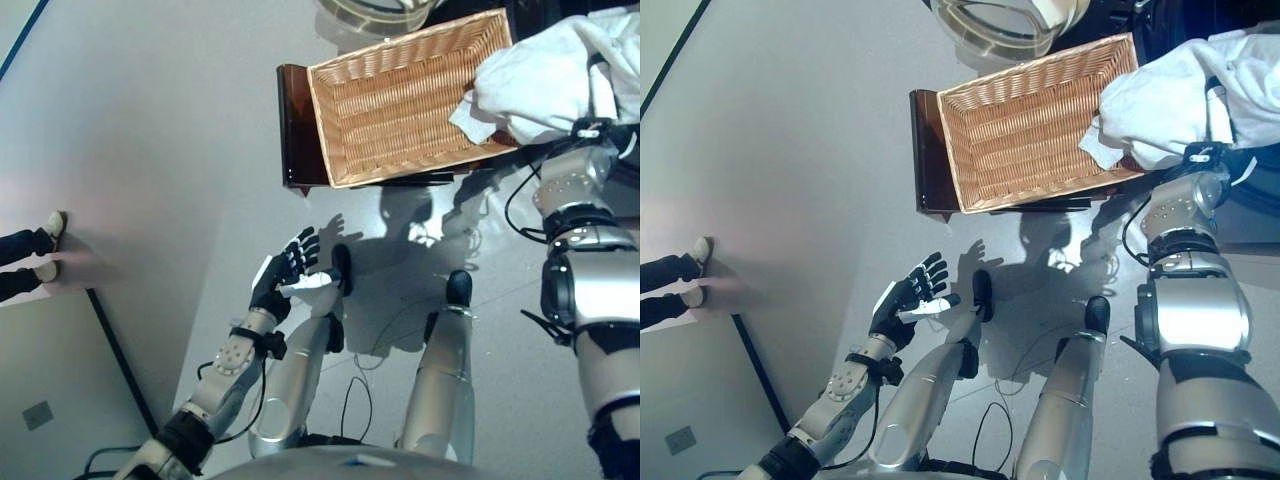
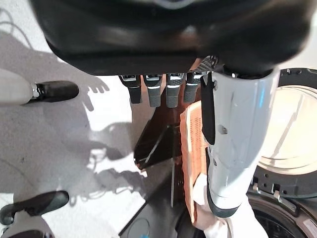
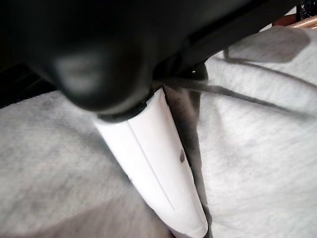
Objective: Pick up the clothes and place them into the washing machine
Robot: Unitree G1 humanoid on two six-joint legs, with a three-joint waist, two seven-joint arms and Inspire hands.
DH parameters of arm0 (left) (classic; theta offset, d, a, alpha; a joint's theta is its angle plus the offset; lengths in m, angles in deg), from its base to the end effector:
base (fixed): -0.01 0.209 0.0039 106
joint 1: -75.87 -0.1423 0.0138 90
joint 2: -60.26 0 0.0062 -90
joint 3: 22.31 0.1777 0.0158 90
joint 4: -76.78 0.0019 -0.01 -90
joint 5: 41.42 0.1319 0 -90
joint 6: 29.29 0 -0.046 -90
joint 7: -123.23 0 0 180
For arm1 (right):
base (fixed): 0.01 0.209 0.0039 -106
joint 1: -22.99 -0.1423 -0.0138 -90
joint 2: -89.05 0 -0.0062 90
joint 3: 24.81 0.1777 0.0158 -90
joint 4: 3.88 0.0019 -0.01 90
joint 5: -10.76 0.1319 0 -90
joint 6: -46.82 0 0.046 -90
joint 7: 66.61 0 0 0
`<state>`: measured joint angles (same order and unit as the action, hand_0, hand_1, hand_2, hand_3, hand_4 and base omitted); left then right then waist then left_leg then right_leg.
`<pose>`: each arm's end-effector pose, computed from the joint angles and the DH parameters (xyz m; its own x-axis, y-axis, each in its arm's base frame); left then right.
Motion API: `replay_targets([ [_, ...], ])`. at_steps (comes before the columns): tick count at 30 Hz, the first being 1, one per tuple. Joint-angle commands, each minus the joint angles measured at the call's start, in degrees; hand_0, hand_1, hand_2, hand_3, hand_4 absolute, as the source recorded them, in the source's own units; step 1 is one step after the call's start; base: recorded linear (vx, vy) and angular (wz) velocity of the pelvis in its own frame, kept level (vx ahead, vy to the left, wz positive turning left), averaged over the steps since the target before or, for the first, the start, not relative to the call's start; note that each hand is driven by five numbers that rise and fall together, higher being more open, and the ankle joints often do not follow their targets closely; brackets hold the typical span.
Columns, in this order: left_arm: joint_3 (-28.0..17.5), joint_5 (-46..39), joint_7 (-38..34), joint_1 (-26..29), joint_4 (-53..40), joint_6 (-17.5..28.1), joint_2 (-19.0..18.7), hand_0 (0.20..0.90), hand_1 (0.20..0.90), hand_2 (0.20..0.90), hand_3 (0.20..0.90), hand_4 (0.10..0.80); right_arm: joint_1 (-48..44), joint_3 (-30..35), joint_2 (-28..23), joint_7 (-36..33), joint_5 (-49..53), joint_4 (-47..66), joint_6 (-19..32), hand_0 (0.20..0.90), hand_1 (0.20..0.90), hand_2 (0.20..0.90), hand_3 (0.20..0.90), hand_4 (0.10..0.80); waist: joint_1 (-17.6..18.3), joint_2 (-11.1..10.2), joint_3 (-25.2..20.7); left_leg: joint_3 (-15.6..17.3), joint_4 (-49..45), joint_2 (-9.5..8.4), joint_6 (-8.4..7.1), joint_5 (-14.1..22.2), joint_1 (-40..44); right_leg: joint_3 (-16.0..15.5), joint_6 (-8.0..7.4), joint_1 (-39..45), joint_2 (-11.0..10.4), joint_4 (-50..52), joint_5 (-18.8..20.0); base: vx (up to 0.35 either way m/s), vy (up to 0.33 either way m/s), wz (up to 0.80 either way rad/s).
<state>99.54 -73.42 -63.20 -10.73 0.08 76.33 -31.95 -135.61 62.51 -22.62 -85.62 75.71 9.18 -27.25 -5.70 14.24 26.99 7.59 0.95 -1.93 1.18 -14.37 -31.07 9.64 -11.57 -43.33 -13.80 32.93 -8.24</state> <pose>0.1812 0.1246 0.0111 0.9512 -0.2930 -0.0971 0.2674 0.9393 -0.2147 0.3329 -0.2966 0.2177 0.6904 -0.7229 -0.0267 0.5518 0.5024 0.6657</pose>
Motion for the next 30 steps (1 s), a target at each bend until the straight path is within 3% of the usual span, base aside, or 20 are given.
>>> replay_targets([
  [1,0.14,0.51,-0.02,-0.84,-7.36,5.87,-0.27,0.9,0.9,0.9,0.9,0.8,-9.98,-6.24,-10.01,0.56,-3.17,3.38,3.14,0.2,0.2,0.2,0.2,0.3,-0.26,6.52,-1.16,-0.81,-6.65,2.65,-5.48,7.85,-1.06,0.04,4.03,0.52,2.42,-6.92,4.01,0.0,0.0,0.0],
  [13,0.37,-0.15,0.58,-0.82,-9.64,6.43,-0.79,0.9,0.9,0.9,0.9,0.8,-19.13,-13.89,-17.52,0.5,-6.33,1.18,1.51,0.2,0.2,0.2,0.2,0.3,-1.68,7.23,-1.66,-1.0,-4.89,2.65,-6.18,6.62,-3.04,0.17,3.91,-2.91,2.67,-4.99,2.94,0.012,-0.018,0.02],
  [21,-0.77,-0.67,-0.05,-1.2,-12.02,7.2,-1.73,0.9,0.9,0.9,0.9,0.8,-28.14,-23.39,-22.0,-0.16,-10.38,-0.08,-0.15,0.2,0.2,0.2,0.2,0.3,-2.55,6.7,-2.35,-1.49,-4.36,2.62,-6.94,6.3,-5.05,0.0,3.94,-5.69,2.71,-3.56,2.22,0.025,-0.028,0.05],
  [30,-1.73,-1.08,-1.02,-0.72,-13.16,7.95,-1.37,0.9,0.9,0.9,0.9,0.8,-33.65,-22.47,-23.96,-3.85,-4.75,1.89,4.6,0.2,0.2,0.2,0.2,0.3,-3.21,7.98,-3.22,-1.61,-2.59,2.18,-7.5,5.12,-6.8,0.7,3.79,-9.25,3.06,-1.88,1.59,0.007,-0.003,0.02],
])
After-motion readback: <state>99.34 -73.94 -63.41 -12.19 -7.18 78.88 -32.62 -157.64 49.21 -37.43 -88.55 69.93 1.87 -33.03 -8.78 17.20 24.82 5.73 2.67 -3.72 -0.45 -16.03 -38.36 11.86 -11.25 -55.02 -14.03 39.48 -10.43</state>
